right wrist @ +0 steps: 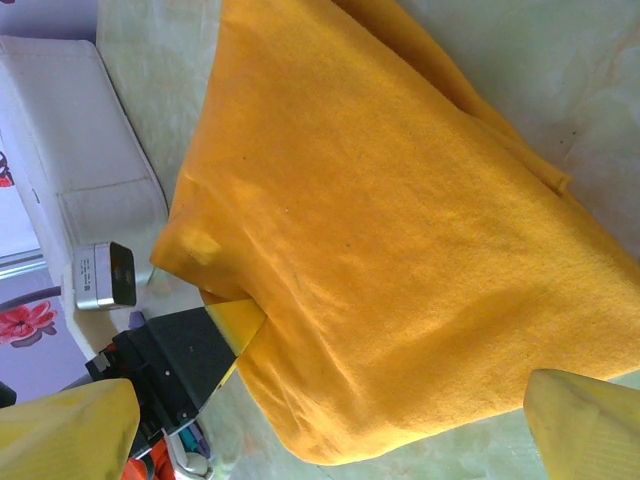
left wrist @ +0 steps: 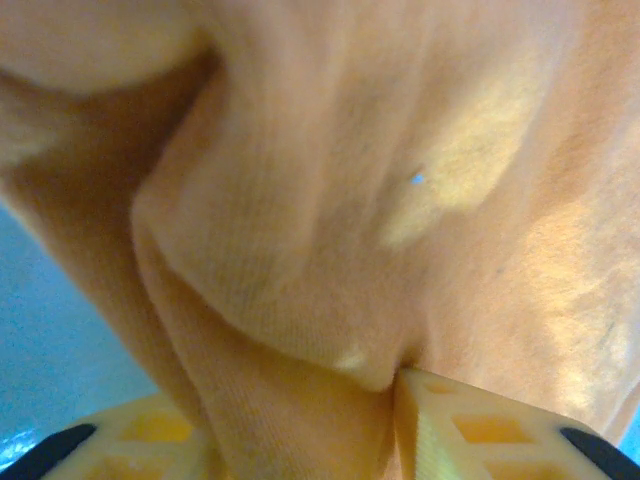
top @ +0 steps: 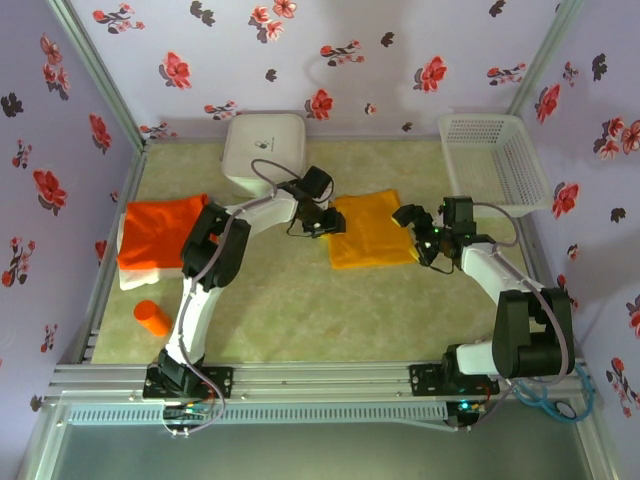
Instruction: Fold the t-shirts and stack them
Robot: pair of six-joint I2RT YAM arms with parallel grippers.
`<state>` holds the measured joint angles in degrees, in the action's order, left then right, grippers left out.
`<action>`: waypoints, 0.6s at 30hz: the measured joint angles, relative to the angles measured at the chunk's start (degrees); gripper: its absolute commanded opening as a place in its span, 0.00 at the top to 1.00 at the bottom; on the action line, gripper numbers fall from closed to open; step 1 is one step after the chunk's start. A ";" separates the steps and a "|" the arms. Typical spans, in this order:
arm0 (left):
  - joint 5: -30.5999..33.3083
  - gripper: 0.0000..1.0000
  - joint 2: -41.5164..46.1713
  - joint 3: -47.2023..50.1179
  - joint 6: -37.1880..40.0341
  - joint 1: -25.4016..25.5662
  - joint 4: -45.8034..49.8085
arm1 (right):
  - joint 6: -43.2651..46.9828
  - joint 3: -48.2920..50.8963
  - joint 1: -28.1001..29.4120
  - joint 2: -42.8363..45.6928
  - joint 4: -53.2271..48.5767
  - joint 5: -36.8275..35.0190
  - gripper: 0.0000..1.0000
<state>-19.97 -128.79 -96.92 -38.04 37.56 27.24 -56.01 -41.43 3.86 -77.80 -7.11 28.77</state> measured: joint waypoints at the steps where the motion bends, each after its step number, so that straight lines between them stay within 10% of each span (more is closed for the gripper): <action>1: -0.15 0.64 0.00 -0.02 -0.13 -0.07 0.02 | 0.02 0.00 -0.13 0.00 0.00 0.00 0.01; 18: 2.82 1.00 0.09 -0.59 3.37 0.72 1.11 | 0.04 0.70 -1.27 0.00 -0.02 0.24 0.01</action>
<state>-17.15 -128.70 -97.51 -34.68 38.28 28.36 -55.96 -40.73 2.59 -77.80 -7.14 29.02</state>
